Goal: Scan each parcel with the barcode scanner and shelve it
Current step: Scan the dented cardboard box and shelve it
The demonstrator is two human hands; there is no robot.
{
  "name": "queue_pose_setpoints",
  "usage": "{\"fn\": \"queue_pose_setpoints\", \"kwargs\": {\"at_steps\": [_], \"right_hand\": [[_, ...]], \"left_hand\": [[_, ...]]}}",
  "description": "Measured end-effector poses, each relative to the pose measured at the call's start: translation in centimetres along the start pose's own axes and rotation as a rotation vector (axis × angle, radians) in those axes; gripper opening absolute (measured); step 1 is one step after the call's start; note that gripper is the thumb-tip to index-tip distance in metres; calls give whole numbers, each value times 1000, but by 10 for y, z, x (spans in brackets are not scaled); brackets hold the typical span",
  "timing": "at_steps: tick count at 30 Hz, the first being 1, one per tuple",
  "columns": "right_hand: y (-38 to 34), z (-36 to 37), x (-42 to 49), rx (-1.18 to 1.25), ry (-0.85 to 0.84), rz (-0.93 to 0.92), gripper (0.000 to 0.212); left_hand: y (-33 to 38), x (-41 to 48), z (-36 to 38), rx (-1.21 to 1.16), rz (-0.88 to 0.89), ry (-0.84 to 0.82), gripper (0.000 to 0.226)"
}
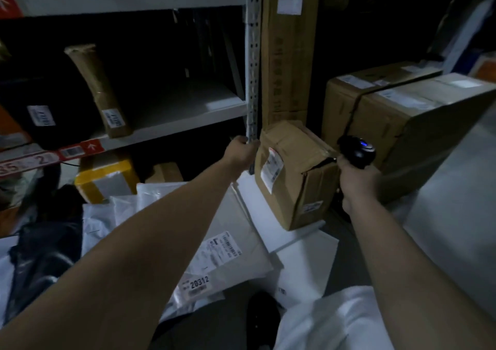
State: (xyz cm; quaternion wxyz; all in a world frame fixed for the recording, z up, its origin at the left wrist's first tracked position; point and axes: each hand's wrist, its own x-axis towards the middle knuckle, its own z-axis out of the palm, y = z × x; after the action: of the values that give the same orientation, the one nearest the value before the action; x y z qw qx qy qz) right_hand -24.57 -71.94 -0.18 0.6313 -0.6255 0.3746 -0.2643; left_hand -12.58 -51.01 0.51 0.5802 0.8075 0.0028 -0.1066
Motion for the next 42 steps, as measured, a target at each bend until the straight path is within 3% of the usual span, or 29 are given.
{"fn": "queue_pose_setpoints", "kwargs": {"at_steps": [2, 4, 7, 10, 20, 23, 32, 35, 38, 40, 42], "right_hand": [[4, 5, 6, 75, -24, 75, 51], [5, 9, 9, 123, -34, 129, 54], [7, 12, 15, 155, -41, 165, 51], [8, 14, 18, 170, -52, 220, 51], [4, 27, 11, 168, -69, 247, 55], [0, 30, 4, 175, -109, 219, 56], [-25, 51, -45, 167, -226, 56, 24], [-34, 67, -71, 178, -319, 35, 32], [-39, 86, -99, 174, -439, 38, 11], [-40, 101, -119, 159, -522, 30, 13], [-40, 118, -141, 140, -599, 28, 36]], "left_hand": [[13, 13, 10, 16, 31, -29, 59], [24, 24, 17, 14, 62, -62, 36], [31, 44, 26, 9, 86, -102, 45], [32, 55, 30, -8, 78, -118, 21], [13, 69, 13, -146, 40, -133, 21], [10, 61, -8, -154, 46, -121, 34], [5, -6, -105, -132, 115, -68, 35], [-2, -39, -151, -137, 133, -11, 27], [-10, -74, -197, -124, 136, 33, 35], [-17, -99, -228, -94, 141, 87, 35], [-24, -127, -254, -83, 141, 155, 35]]}}
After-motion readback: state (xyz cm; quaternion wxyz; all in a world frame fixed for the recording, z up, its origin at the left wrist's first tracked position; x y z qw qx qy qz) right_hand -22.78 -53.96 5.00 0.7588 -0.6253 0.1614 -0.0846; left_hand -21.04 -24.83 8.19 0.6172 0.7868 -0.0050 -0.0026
